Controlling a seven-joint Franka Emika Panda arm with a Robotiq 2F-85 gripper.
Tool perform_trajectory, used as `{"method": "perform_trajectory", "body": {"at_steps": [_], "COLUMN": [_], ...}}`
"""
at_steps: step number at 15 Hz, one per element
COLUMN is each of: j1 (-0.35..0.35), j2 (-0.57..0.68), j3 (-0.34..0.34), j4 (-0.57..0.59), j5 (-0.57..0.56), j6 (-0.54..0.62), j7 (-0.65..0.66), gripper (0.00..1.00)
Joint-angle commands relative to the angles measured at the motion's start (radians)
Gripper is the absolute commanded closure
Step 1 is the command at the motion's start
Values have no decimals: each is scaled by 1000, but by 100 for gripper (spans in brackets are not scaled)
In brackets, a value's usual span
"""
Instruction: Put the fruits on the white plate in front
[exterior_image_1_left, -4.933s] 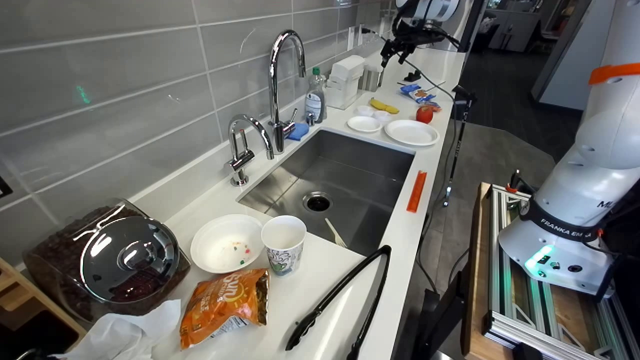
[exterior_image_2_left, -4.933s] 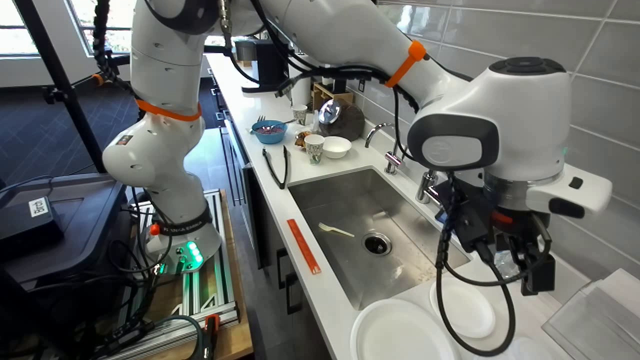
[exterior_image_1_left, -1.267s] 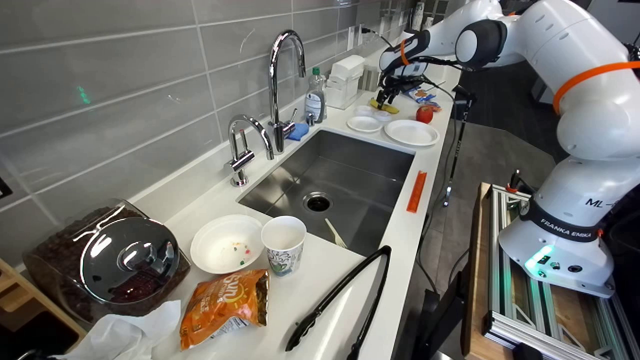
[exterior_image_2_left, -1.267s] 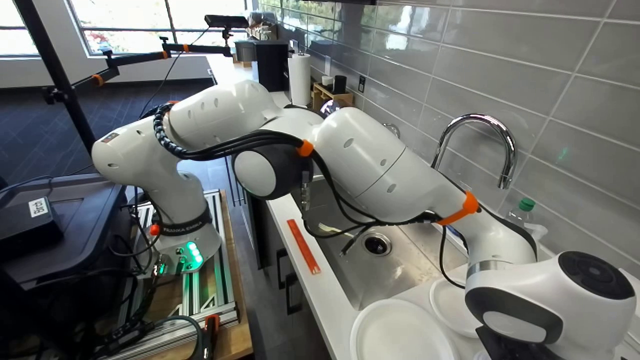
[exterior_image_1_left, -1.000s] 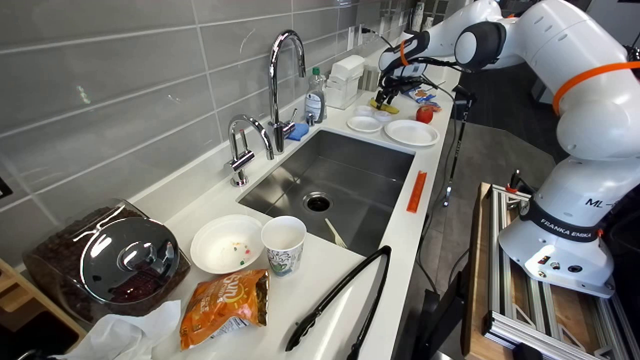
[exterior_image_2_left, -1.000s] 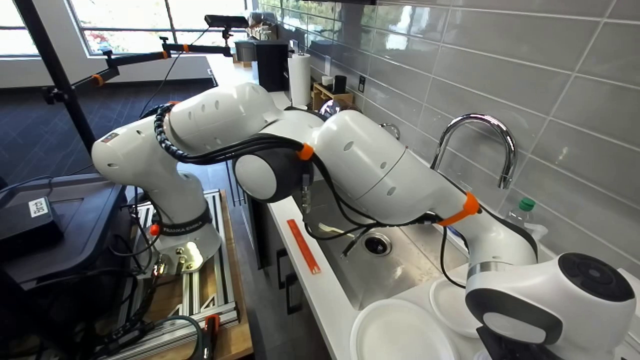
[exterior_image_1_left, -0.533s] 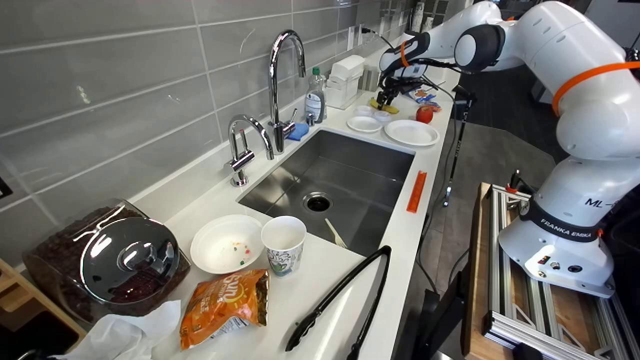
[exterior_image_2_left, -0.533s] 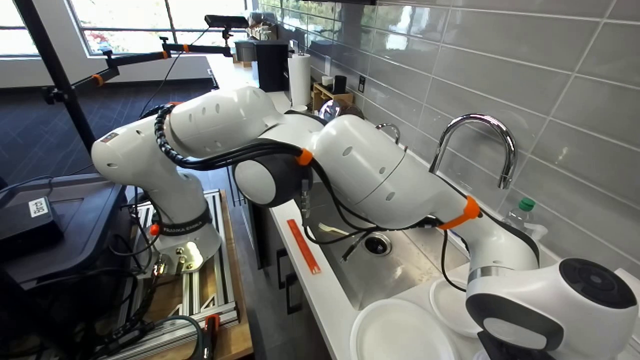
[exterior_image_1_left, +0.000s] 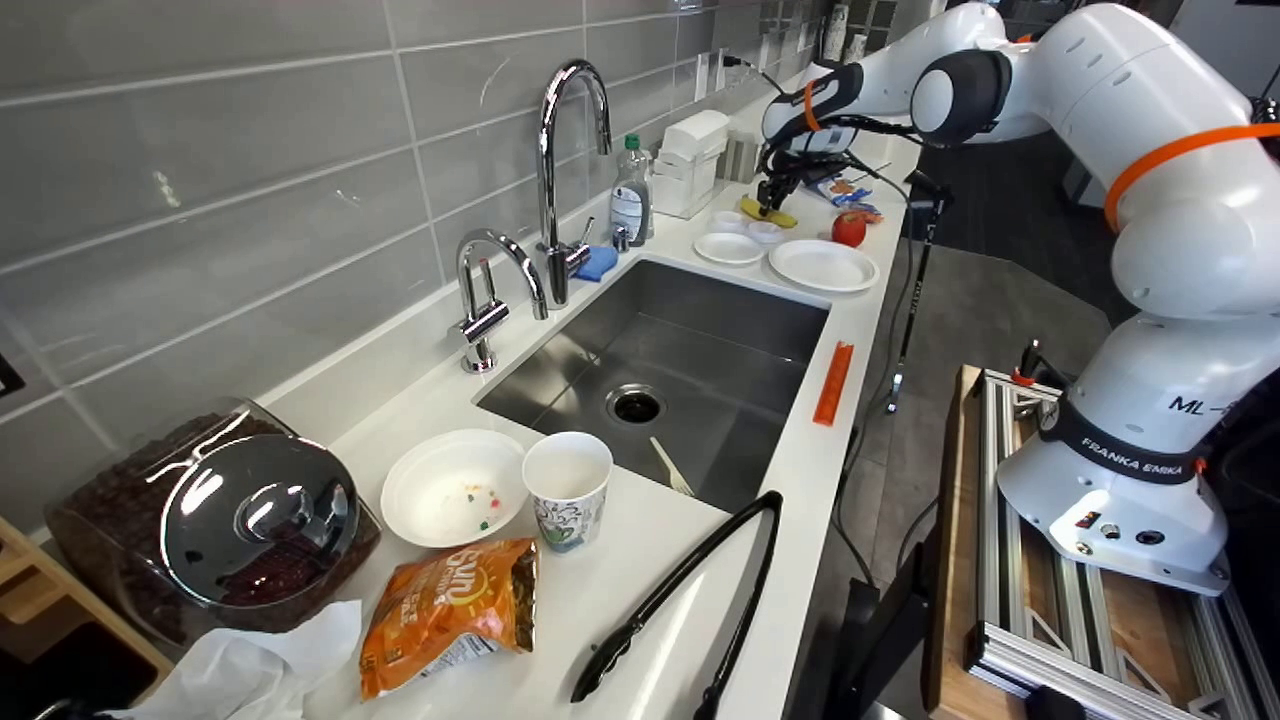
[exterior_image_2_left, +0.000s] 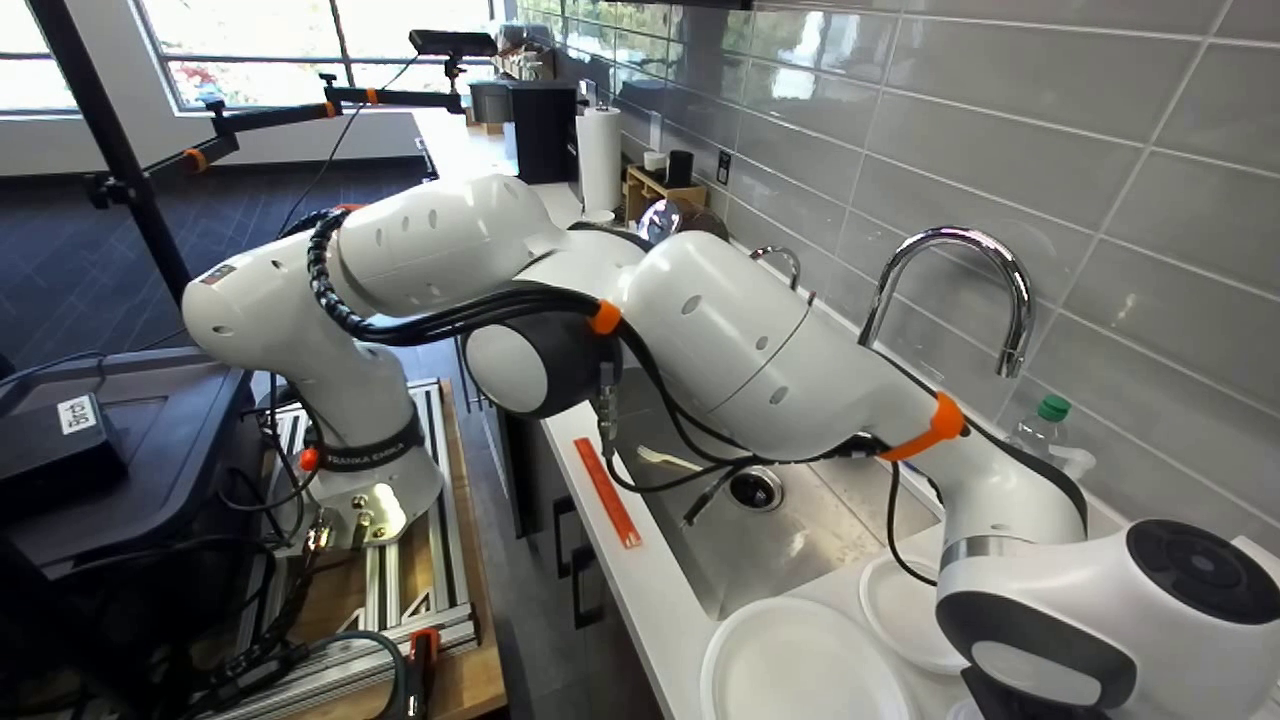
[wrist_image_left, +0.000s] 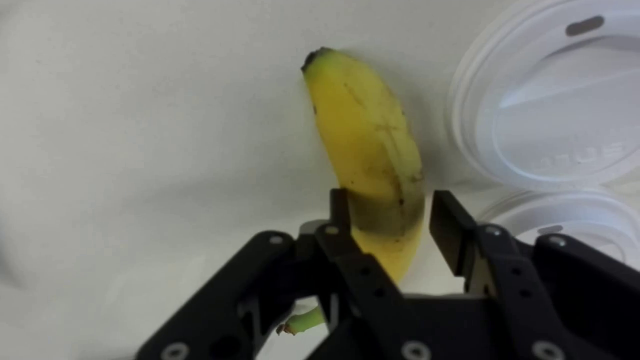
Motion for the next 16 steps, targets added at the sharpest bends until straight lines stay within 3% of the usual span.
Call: {"method": "perform_trajectory", "body": {"at_steps": [1,3,5,6,16], "j1": [-12,-12,-12,-13,-22], "j2": [22,19,22,21,-16], "j3": [19,21,20,21,41], "j4": [36,34,38,37,0], "j5": [14,14,14,14,21], "j6": [-6,-6,-6,-6,10], "j7": [-9,-12,-9,-10,-22], "gripper": [57,74,70,74,73]}}
